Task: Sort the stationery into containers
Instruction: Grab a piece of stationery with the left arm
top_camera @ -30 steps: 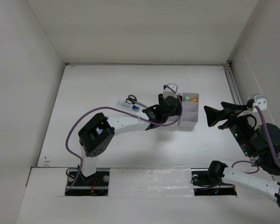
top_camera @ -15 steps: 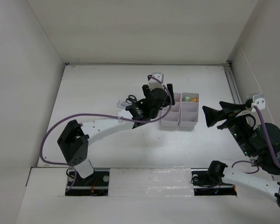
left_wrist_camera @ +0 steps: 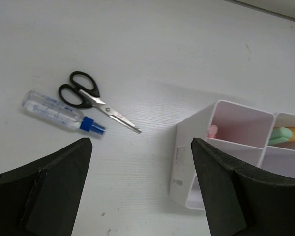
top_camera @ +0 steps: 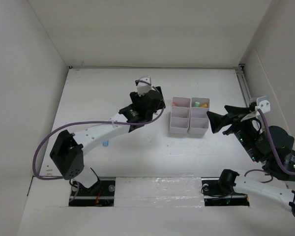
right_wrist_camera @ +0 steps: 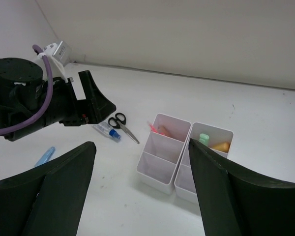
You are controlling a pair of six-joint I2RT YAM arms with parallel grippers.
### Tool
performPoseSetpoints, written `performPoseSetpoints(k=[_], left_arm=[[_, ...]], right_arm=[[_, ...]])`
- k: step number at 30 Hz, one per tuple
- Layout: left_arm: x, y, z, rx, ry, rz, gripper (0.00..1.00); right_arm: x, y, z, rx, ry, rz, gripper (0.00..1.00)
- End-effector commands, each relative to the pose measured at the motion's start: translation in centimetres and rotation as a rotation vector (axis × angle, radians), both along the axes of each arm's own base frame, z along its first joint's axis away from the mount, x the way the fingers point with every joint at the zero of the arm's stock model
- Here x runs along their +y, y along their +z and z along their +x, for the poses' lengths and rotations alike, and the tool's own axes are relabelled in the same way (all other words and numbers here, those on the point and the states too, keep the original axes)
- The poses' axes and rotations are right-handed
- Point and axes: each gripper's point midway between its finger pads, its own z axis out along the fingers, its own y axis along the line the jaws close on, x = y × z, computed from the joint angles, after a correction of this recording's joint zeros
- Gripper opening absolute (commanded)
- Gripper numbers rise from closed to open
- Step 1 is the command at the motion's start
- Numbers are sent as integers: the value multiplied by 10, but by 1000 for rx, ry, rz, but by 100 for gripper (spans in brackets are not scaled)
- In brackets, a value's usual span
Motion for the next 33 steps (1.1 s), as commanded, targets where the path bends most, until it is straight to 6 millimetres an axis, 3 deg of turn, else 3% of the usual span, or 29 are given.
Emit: performPoseSetpoints(k=[1,7,9,13,16,20,21,23,26,32,33], left_arm=[[36,-2,0,23,81,-27,79],[69,-16,-3,62,151,-73,79],[73,-2,-5,30,157,-102,80],[89,-6,-8,44,189,-73,80],[115,-8,-6,59,275,-90,82],[151,-29,-8,120,333,-93,83],[157,-31,-12,131,352,-98,83],[181,-36,-22,144,489,-99,90],[200,-46,-34,188,563,-123,92],[202,-80,-69,329,544,-125,97],[207,-89,-79,367,562,-98,100]], right_arm=[[7,12,2,-34,18,31,82],[21,14,2,-51,72,19,82],[26,14,3,-51,85,17,82],[35,12,4,-55,112,5,82],[48,7,8,-50,140,-18,82],[67,1,13,-35,179,-43,83],[76,-9,16,-14,190,-70,83],[91,-8,16,-20,244,-66,83],[113,-19,19,1,299,-94,83],[124,-28,24,16,310,-111,83],[123,-22,21,2,322,-95,83]])
